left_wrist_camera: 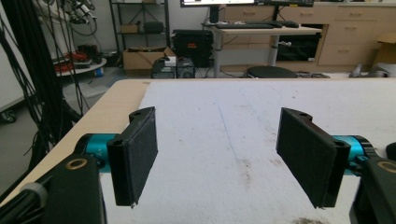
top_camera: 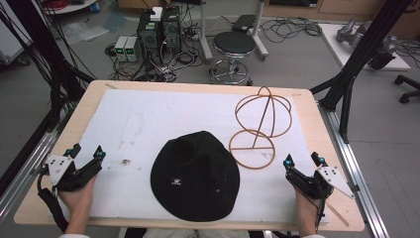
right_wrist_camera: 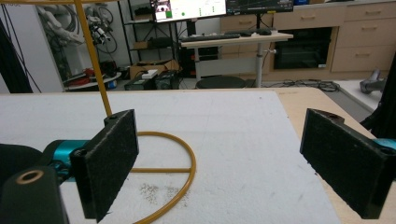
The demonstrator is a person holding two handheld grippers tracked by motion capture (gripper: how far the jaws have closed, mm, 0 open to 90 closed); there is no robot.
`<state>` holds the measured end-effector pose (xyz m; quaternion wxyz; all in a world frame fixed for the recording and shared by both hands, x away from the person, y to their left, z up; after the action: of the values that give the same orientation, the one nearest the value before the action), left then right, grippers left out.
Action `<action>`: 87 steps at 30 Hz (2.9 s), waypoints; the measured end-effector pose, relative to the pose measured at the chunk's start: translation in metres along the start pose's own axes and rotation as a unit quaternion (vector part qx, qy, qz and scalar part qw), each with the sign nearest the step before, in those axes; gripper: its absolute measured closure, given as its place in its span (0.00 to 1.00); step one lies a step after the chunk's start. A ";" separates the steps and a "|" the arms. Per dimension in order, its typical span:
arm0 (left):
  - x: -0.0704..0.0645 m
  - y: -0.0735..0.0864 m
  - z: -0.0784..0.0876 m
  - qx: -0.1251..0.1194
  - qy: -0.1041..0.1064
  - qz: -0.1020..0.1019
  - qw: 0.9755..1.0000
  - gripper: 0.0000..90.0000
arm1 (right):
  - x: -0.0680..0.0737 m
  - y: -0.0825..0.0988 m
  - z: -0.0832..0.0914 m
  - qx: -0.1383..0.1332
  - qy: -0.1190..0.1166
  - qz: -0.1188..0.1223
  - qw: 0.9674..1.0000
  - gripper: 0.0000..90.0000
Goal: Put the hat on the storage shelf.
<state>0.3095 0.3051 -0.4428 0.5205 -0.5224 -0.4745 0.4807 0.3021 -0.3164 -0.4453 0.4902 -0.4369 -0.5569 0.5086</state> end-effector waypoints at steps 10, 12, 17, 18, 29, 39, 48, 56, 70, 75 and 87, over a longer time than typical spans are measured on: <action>-0.019 -0.021 -0.004 -0.026 0.055 -0.002 0.998 0.32 | 0.000 0.000 0.000 0.001 -0.003 0.000 1.000 0.12; -0.023 -0.025 -0.003 -0.032 0.066 0.001 0.997 0.32 | 0.000 0.001 -0.001 0.001 -0.004 0.000 1.000 0.12; -0.032 -0.032 -0.003 -0.038 0.088 0.004 0.995 0.31 | 0.000 0.001 0.000 0.002 -0.005 -0.001 1.000 0.12; -0.033 -0.033 -0.003 -0.037 0.093 0.003 0.995 0.31 | 0.000 0.001 -0.001 0.001 -0.005 0.000 1.000 0.12; -0.055 -0.042 -0.003 -0.040 0.145 0.020 0.988 0.31 | 0.001 0.001 -0.001 0.004 -0.008 -0.002 1.000 0.12; -0.077 -0.047 -0.006 -0.036 0.199 0.016 0.979 0.31 | 0.001 0.001 -0.001 0.004 -0.011 0.000 1.000 0.12; -0.101 -0.051 -0.006 -0.031 0.254 0.017 0.967 0.31 | 0.001 0.002 -0.001 0.005 -0.012 -0.001 1.000 0.12; -0.121 -0.054 -0.002 -0.026 0.303 0.021 0.953 0.31 | 0.001 0.002 -0.001 0.005 -0.013 -0.002 1.000 0.12; -0.145 -0.049 -0.002 -0.003 0.368 0.027 0.930 0.31 | 0.002 0.002 -0.002 0.005 -0.015 -0.001 1.000 0.12; -0.152 -0.047 -0.005 0.010 0.402 0.028 0.915 0.31 | 0.002 0.002 -0.002 0.006 -0.016 0.001 1.000 0.12; -0.173 -0.040 -0.009 0.043 0.454 0.007 0.890 0.31 | 0.003 0.003 -0.002 0.009 -0.016 0.001 1.000 0.12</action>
<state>0.3033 0.1318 -0.4017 0.6977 -0.6641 -0.1612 0.2151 0.3042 -0.3133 -0.4477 0.4850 -0.4250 -0.5595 0.5207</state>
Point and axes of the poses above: each handheld gripper's, and its own axes: z roughly backward along the jaws, y roughly out of its underside, x roughly to its left, the point moved 6 cm from there along -z, roughly forward along the jaws, and after that the axes turned 6 degrees about -x, right-handed, at the moved point
